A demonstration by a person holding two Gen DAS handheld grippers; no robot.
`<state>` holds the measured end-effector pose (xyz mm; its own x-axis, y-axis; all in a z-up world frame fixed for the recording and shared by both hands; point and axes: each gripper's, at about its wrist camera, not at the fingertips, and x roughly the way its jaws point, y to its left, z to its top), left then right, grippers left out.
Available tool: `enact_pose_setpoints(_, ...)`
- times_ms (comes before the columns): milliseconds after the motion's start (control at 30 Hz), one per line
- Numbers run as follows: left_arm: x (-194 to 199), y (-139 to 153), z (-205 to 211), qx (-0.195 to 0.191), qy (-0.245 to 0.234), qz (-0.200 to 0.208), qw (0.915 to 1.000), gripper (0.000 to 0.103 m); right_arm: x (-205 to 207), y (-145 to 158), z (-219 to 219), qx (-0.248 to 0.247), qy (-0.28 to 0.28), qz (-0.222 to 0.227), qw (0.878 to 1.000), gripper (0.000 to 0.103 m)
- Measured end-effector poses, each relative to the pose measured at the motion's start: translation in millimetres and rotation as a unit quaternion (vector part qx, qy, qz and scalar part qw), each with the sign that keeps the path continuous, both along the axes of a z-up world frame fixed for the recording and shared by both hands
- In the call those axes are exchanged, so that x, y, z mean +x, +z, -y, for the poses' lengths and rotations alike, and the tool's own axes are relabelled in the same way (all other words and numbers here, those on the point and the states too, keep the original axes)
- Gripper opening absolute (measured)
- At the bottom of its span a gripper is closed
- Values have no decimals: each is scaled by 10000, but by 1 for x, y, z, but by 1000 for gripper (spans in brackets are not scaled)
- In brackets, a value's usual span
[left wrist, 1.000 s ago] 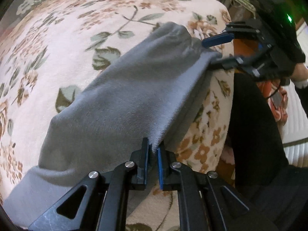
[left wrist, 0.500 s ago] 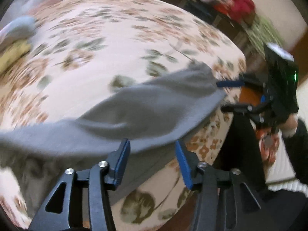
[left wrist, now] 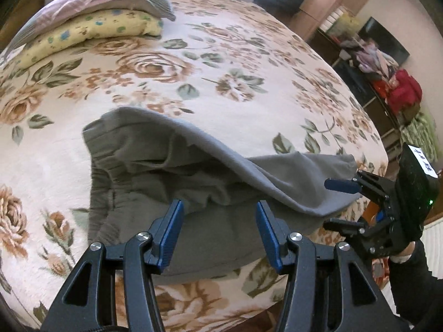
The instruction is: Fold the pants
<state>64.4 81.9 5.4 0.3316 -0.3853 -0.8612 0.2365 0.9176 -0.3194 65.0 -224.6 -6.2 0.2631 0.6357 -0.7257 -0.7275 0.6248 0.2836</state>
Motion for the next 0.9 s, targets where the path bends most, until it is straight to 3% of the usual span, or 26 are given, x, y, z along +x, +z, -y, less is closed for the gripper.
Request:
enact_pose_setpoints(333,7,-2,-36,90,356,91,9993,54,10,8,-38,-70,228,107,9997,64)
enact_pose_setpoints(567,21,1,-63,517,468,298,9971,56,15,4,-55,-141,277,80,9995,64)
enact_pose_setpoints(733,39,-5,-69,850,220,378,9954,64,17,-2,-67,-308,306,121,9990,64)
enact_pose_setpoints(900,59,-20,-73,717,-115,327,9968,64,23,-6,-77,-375,280,115,9988,64)
